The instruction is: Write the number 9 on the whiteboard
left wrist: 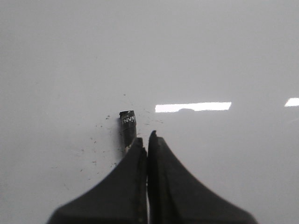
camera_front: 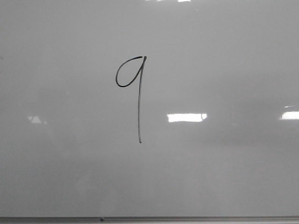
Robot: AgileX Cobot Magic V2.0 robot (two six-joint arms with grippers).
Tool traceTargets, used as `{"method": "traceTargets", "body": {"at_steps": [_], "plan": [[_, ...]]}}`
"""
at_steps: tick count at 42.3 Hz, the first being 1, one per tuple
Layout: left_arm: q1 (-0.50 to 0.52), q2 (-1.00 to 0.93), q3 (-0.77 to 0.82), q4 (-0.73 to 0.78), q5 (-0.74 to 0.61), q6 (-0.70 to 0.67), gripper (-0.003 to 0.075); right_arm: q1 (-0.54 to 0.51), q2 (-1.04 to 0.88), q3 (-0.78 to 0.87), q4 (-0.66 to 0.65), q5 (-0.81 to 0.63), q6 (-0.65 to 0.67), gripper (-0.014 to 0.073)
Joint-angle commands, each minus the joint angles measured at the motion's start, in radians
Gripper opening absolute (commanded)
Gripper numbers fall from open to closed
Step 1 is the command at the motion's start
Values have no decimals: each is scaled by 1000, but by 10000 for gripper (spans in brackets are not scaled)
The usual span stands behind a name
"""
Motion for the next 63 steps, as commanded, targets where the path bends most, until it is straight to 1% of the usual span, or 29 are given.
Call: {"method": "traceTargets", "body": {"at_steps": [1, 6, 15, 16, 24, 29, 63], "plan": [[7, -94, 41, 146, -86, -163, -19, -6, 5, -26, 24, -62, 1, -71], [33, -212, 145, 154, -84, -183, -19, -6, 5, -26, 24, -62, 1, -71], [36, -392, 278, 154, -80, -185, -19, -6, 5, -26, 24, -61, 1, -71], [36, -397, 278, 154, -53, -185, -19, -6, 5, -26, 24, -62, 1, -71], [36, -392, 276, 159, -31, -185, -19, -6, 5, -26, 24, -61, 1, -71], [36, -392, 276, 157, 28, -185, -19, -6, 5, -26, 24, -61, 1, -71], [36, -392, 276, 157, 24, -185, -19, -6, 5, -26, 24, -61, 1, -71]]}}
